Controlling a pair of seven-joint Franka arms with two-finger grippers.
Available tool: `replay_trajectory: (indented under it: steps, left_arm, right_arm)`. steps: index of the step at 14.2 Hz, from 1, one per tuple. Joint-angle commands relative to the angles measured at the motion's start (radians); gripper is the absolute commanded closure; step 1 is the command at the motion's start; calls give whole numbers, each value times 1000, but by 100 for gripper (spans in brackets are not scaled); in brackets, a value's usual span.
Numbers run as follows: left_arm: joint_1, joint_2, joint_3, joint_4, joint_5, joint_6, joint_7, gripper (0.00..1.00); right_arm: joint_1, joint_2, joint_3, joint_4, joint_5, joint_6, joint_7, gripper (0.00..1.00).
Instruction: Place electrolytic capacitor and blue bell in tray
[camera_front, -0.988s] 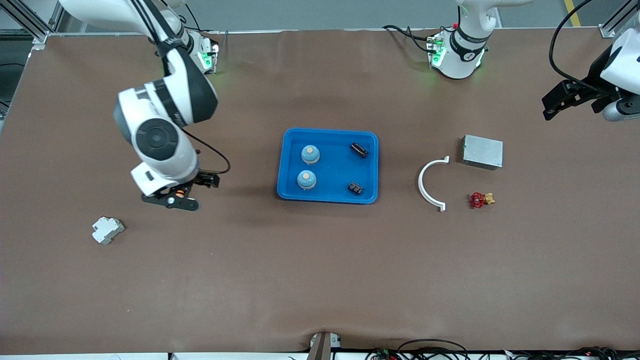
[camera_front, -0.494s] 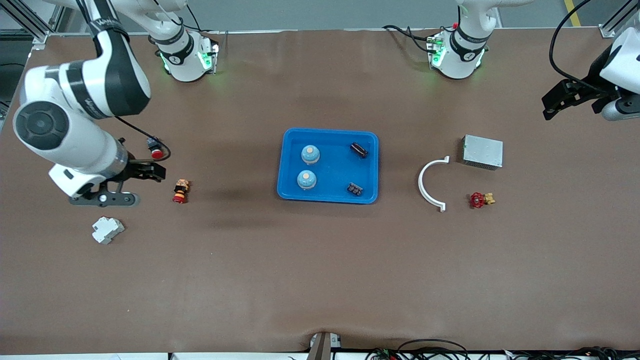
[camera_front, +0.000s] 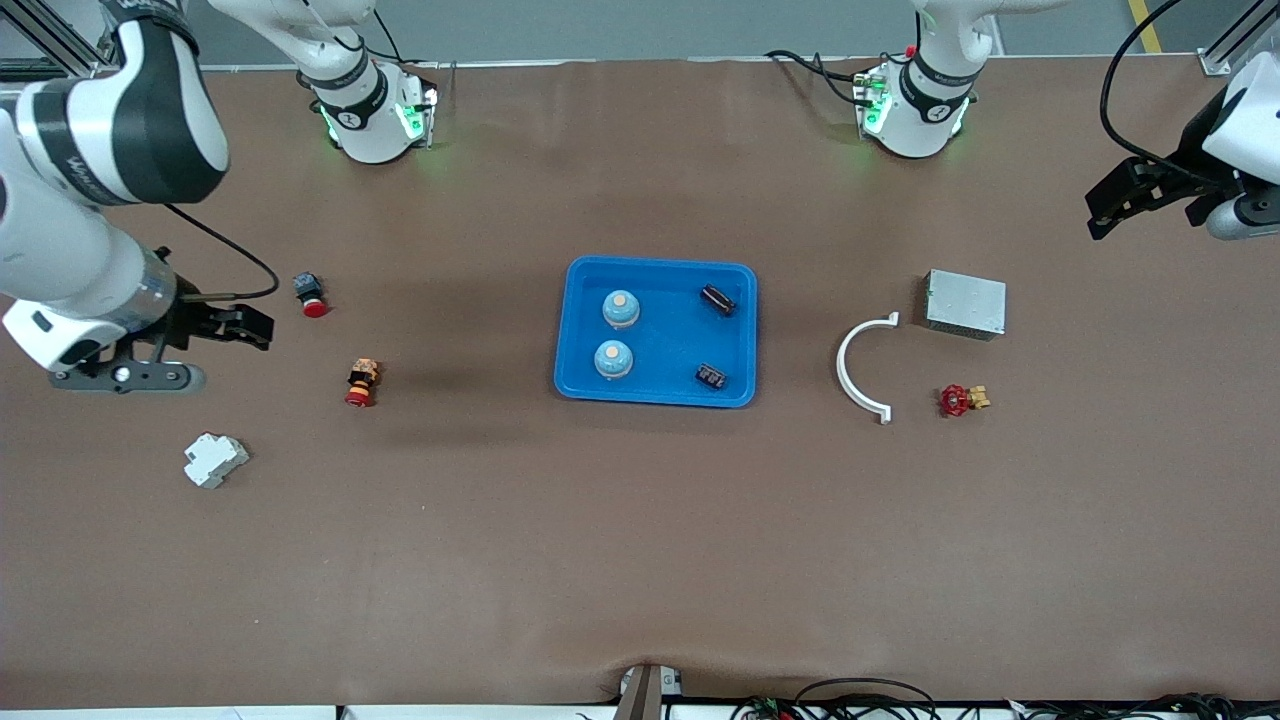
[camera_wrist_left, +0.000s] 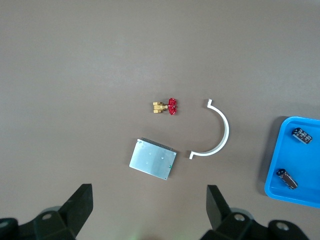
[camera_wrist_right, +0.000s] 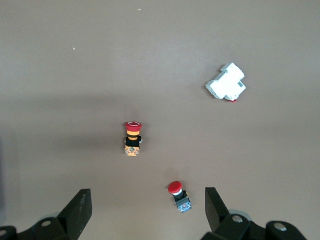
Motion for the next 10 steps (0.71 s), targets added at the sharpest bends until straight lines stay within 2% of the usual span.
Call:
replay_trajectory:
  steps: [1, 10]
  left_arm:
    - [5, -19, 1, 0, -16, -23, 27, 0]
    - [-1, -5, 1, 12, -15, 27, 22, 0]
  right_arm:
    - [-31, -94, 9, -103, 42, 47, -14, 0]
    - [-60, -171, 8, -100, 83, 49, -1, 0]
